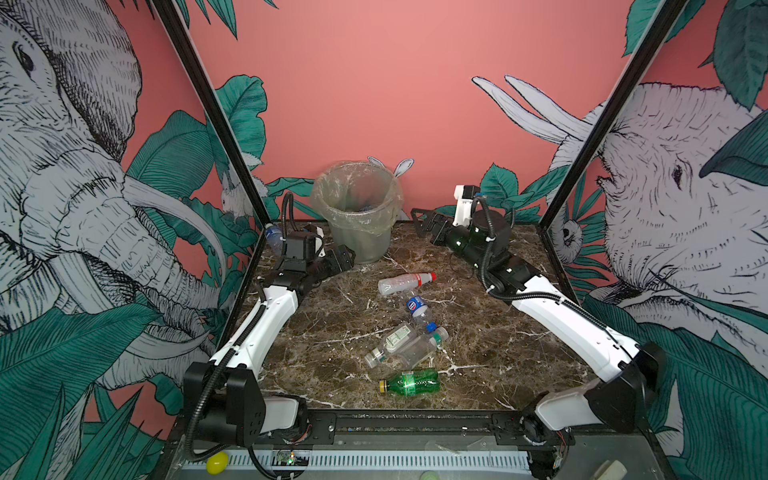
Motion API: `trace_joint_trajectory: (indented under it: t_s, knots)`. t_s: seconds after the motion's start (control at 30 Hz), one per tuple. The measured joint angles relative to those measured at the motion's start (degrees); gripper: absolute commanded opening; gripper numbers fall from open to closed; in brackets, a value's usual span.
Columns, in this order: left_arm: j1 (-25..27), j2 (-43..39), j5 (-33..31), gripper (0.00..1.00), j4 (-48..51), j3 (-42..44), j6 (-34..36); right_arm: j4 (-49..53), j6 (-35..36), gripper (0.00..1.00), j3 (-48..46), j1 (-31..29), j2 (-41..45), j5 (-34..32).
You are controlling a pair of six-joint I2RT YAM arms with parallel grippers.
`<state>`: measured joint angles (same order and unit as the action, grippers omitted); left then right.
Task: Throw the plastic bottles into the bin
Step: 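Withdraw the right gripper while the left gripper reaches toward the wall bottle, then grasp the blue-labeled Pocari Sweat bottle beside the wall with the left gripper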
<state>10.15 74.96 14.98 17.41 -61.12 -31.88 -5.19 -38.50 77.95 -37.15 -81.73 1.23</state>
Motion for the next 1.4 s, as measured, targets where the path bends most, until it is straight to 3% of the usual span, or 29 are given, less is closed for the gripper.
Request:
trace_joint_trajectory:
  t_s: [0.3, 0.77, 1.07, 1.4]
  knots:
    - [-1.90, 0.24, -4.42, 0.99, 7.23, -5.16, 1.31, 2.05, 0.13, 0.99, -9.35, 0.00, 1.70, -1.73]
    - [-10.82, 7.37, -8.87, 0.99, 14.38, -15.23, 1.95, 6.56, 0.33, 0.99, -15.82, 0.00, 10.51, -3.02]
    - [-17.84, 18.01, -17.46, 0.99, 15.82, -22.58, 10.25, 9.35, 0.39, 0.99, -19.54, 0.00, 13.44, -2.97]
    - [-18.23, 38.95, -31.67, 0.99, 20.70, -41.46, 23.21, 11.54, 0.15, 0.99, -19.71, 0.00, 14.71, -2.56]
